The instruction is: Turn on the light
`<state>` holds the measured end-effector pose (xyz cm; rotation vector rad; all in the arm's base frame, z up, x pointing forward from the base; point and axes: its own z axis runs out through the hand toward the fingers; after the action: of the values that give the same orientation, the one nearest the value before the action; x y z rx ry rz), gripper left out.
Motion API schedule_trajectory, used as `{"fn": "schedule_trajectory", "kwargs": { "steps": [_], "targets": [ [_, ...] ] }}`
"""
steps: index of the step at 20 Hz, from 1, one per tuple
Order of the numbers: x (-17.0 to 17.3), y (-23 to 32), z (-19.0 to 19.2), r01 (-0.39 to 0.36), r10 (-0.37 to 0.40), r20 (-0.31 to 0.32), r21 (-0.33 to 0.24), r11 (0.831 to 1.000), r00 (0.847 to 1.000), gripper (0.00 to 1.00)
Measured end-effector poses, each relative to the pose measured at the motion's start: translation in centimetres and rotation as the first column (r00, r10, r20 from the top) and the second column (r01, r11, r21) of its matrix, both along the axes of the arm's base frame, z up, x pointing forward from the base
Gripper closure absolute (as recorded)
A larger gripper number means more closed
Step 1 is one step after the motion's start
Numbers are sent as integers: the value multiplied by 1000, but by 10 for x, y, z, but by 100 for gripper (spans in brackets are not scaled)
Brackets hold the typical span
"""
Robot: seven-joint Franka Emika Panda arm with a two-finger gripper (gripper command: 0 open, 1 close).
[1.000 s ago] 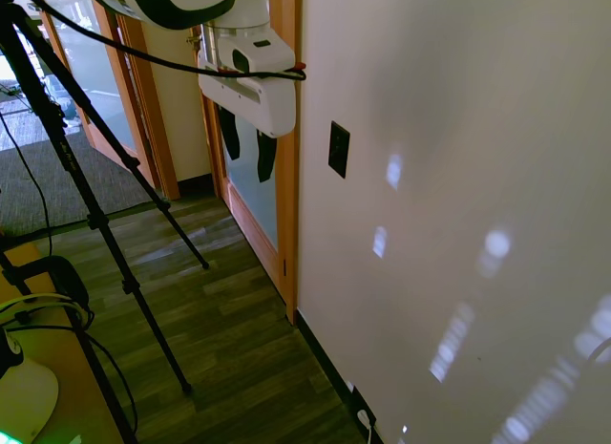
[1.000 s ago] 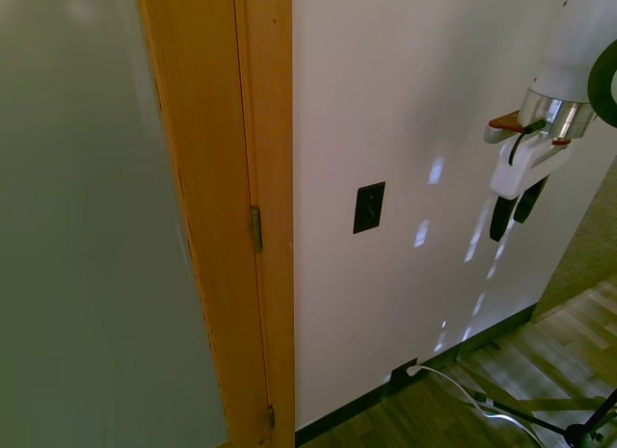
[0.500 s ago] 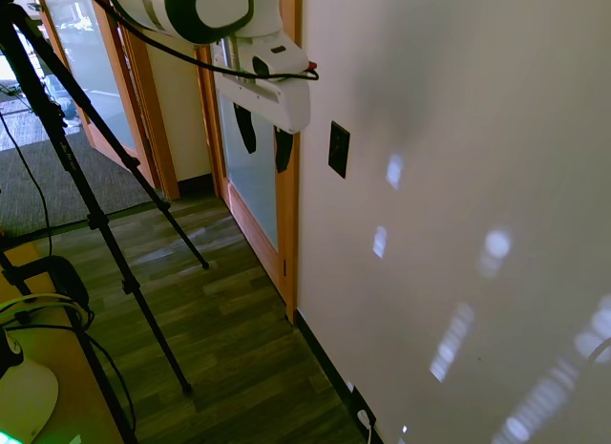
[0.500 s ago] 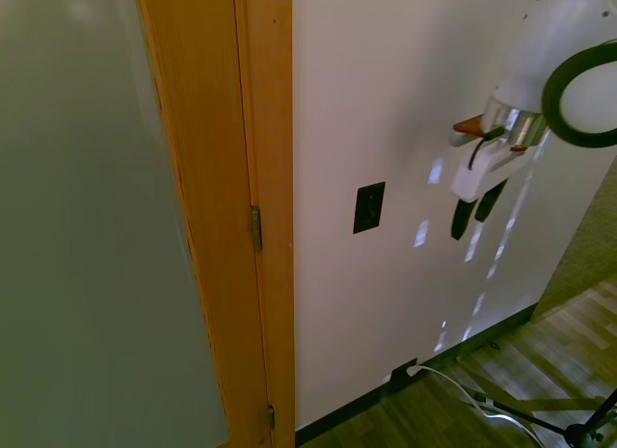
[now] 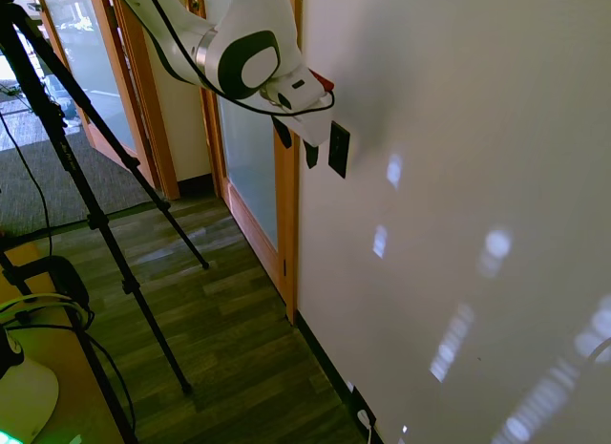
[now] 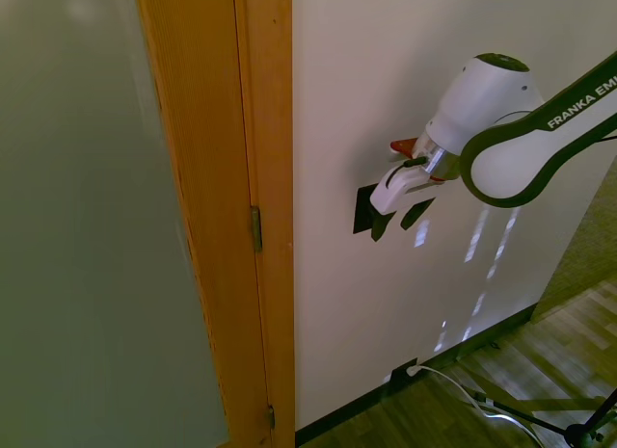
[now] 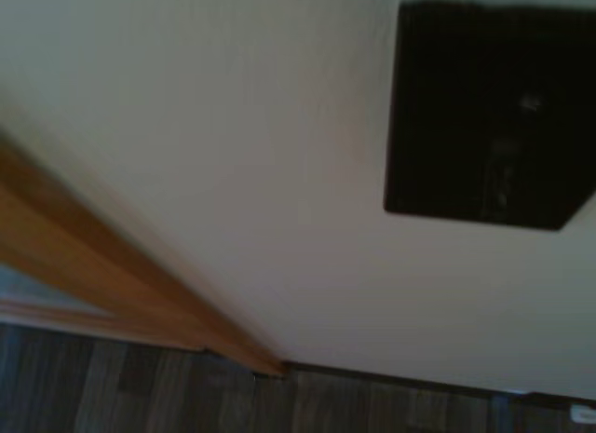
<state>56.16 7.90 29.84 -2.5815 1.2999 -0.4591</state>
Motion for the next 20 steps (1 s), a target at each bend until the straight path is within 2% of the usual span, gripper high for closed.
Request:
{"fn": "schedule_trajectory", "kwargs": {
  "steps": [2,3,8,20],
  "targets": [
    [6,-5,-1,53,-53,17,10,999,998,0],
    [9,-8,-2,77,-77,21,15,997,997,100],
    [22,-16,-1,147,-148,42,27,989,988,100],
    [58,-9,-17,179,-179,50,12,984,983,100]
  ]
}}
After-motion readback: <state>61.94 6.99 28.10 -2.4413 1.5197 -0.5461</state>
